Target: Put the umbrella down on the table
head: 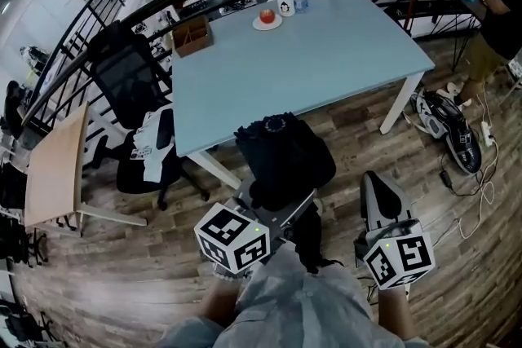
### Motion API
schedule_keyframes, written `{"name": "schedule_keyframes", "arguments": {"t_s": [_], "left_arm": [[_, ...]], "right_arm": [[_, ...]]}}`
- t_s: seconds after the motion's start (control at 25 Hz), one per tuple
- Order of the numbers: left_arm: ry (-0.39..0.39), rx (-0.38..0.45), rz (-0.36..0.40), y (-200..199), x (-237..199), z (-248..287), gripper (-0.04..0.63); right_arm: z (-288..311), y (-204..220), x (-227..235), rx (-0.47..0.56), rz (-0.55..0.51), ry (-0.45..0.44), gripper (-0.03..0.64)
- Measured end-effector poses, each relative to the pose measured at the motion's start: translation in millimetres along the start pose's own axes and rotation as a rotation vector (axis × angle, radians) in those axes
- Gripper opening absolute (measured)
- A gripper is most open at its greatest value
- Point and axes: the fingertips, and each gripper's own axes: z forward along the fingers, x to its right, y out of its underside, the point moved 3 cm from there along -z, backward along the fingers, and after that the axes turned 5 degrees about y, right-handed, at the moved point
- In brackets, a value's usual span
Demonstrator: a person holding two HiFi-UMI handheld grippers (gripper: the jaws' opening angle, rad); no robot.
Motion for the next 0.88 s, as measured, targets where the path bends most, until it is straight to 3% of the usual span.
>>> {"name": "schedule_keyframes", "arguments": {"t_s": [0.56,0.88], "left_arm": [[0.059,0.025,0.034,-15.9,-34.4,56.9,0.273],[0.058,0.033,0.008,-39.7,-63.5,92.7,0.273]], "right_arm": [[53.1,-18.1,33.4,-0.003,-0.067,0.024,0.000],[92.0,-43.2,52.9,0.012,-0.090,0.020,0.000]]}}
